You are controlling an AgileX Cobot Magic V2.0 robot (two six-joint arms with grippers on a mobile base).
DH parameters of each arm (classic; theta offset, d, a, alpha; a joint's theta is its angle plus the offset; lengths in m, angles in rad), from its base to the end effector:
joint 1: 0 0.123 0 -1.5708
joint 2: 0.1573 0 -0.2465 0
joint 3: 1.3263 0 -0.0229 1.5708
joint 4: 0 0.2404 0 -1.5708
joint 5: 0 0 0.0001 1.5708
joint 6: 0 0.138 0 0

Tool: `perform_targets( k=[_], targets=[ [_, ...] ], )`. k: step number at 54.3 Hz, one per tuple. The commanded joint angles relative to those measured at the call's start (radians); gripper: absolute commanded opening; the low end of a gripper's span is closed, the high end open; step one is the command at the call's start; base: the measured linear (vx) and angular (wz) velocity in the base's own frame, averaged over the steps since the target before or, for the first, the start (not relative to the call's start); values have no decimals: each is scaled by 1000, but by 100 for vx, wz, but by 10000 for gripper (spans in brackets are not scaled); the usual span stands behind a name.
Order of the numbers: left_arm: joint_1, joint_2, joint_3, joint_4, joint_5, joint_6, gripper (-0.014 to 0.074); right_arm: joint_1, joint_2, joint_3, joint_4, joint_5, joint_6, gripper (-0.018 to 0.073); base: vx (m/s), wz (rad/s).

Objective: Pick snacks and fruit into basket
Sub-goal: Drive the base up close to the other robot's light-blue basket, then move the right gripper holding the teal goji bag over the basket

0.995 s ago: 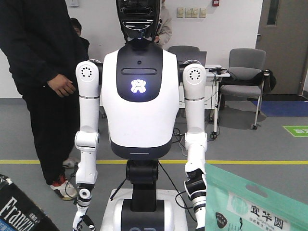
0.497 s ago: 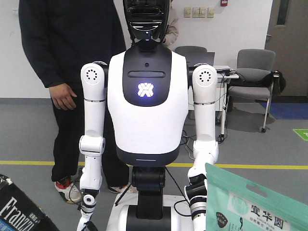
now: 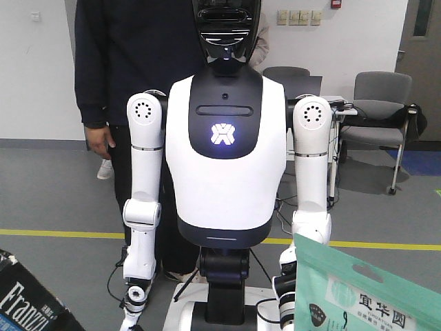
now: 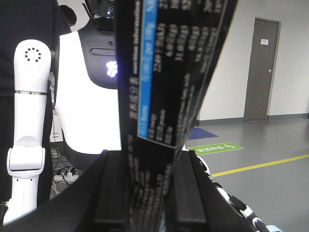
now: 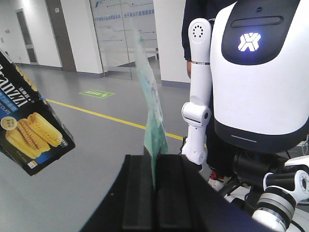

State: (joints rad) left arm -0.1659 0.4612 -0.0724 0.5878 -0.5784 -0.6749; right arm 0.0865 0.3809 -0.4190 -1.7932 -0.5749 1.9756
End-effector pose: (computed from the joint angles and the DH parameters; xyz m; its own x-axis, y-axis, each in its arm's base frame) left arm 0.1554 -0.0684 0.2419 0.1151 -0.1789 -0.9771 0.4762 0.8732 -0.1038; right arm 0.1342 0.0850 0.3002 -0.1013 0.1113 -0.9886 -0.5932 0.7910 0.1498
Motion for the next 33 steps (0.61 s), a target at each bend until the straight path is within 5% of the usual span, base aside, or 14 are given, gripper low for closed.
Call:
perform_targets(
  k=[1,33],
  targets=[
    [-5,4,-27,-39,-82,-6,0,-3,7,-34,13,33,-4,-8,5,3],
    [-5,4,-27,-39,-82,-6,0,-3,7,-34,13,33,-4,-8,1,0]
  ],
)
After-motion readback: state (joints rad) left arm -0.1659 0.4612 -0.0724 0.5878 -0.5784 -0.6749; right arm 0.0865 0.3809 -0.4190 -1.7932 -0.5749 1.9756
